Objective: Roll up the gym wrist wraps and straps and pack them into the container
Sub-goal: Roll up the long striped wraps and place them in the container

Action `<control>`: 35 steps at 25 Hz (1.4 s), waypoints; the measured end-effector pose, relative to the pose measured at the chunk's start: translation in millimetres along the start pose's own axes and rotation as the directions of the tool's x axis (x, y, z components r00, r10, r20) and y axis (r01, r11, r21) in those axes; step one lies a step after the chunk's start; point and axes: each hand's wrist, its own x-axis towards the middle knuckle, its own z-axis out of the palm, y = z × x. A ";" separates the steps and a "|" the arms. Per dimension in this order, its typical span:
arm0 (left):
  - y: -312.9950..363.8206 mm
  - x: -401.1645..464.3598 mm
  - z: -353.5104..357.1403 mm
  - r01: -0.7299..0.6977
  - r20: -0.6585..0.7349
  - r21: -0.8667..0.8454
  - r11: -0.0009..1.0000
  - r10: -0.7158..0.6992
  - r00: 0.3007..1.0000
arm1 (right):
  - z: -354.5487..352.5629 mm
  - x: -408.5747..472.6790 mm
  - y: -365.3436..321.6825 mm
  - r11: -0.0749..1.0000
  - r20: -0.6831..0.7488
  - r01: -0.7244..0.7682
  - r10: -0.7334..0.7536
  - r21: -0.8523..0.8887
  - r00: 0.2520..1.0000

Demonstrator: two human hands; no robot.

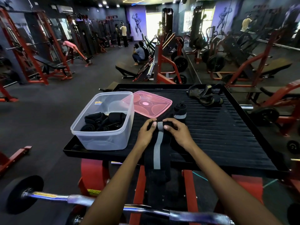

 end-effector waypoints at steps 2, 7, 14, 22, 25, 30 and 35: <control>-1.9 0.9 -1.0 -0.002 0.003 -0.007 1.000 0.002 1.000 | -0.3 -0.7 -1.3 1.000 0.024 0.031 -0.031 0.003 0.999; 0.0 -0.3 -4.0 -0.080 0.023 -0.028 0.996 0.080 0.997 | 0.4 -0.8 -0.8 0.999 0.019 -0.017 0.016 0.043 1.000; 6.0 -5.1 -0.4 0.019 0.029 -0.085 0.996 -0.017 0.999 | -1.0 -1.5 -2.4 0.996 0.004 0.032 -0.033 0.080 0.999; 8.2 -5.8 3.1 0.173 0.025 -0.225 0.959 -0.172 0.985 | -2.2 -0.8 -1.7 0.996 -0.014 0.016 -0.015 0.087 1.000; 8.5 -4.8 1.3 0.114 -0.031 -0.198 0.974 -0.123 0.992 | -1.5 -2.3 -5.1 0.994 0.000 -0.030 0.030 0.106 1.000; 8.8 -6.0 2.4 0.088 -0.007 -0.191 0.978 -0.091 0.996 | -2.5 -1.1 -1.8 0.987 -0.018 -0.099 0.102 0.128 0.995; 3.3 -1.0 3.1 0.244 -0.002 -0.199 0.949 -0.250 0.968 | -0.7 -2.9 -4.7 0.987 0.006 -0.110 0.111 0.112 0.994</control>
